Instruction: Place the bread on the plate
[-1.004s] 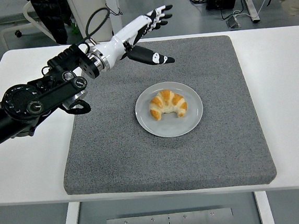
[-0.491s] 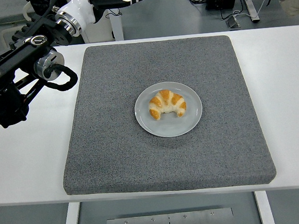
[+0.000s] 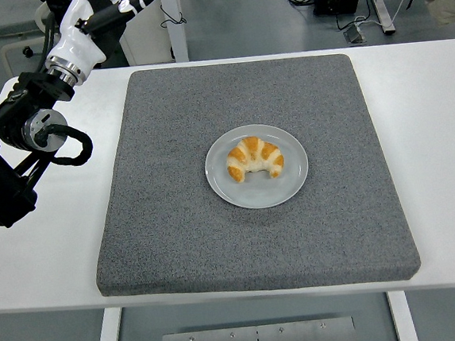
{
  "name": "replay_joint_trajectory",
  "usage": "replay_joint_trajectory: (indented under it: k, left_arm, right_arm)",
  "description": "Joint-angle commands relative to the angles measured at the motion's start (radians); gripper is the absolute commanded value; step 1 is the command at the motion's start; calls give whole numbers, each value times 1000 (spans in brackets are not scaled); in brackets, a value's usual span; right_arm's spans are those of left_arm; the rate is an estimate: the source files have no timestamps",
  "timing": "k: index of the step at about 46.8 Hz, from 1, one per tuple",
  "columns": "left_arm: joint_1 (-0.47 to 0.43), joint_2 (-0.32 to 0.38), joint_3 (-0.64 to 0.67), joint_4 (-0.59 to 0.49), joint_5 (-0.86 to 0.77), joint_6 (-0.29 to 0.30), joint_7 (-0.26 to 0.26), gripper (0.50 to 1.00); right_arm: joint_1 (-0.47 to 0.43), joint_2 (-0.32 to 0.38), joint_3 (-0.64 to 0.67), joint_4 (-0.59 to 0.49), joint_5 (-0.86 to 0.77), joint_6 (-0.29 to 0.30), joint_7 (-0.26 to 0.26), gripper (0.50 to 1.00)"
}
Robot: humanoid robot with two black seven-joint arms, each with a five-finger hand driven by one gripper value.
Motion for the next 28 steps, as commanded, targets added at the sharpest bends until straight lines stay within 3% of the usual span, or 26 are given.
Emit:
replay_joint_trajectory:
  k: [1, 17, 28]
  left_arm:
    - [17, -10, 0, 31, -20, -2, -10, 969]
    - [72, -57, -3, 110, -60, -5, -16, 968]
    - [87, -104, -3, 210, -133, -66, -30, 966]
  right_arm:
    - [0, 0, 0, 1, 0, 0, 0, 1000]
    - [0, 0, 0, 1, 0, 0, 0, 1000]
    - [0, 0, 0, -1, 0, 0, 0, 1000]
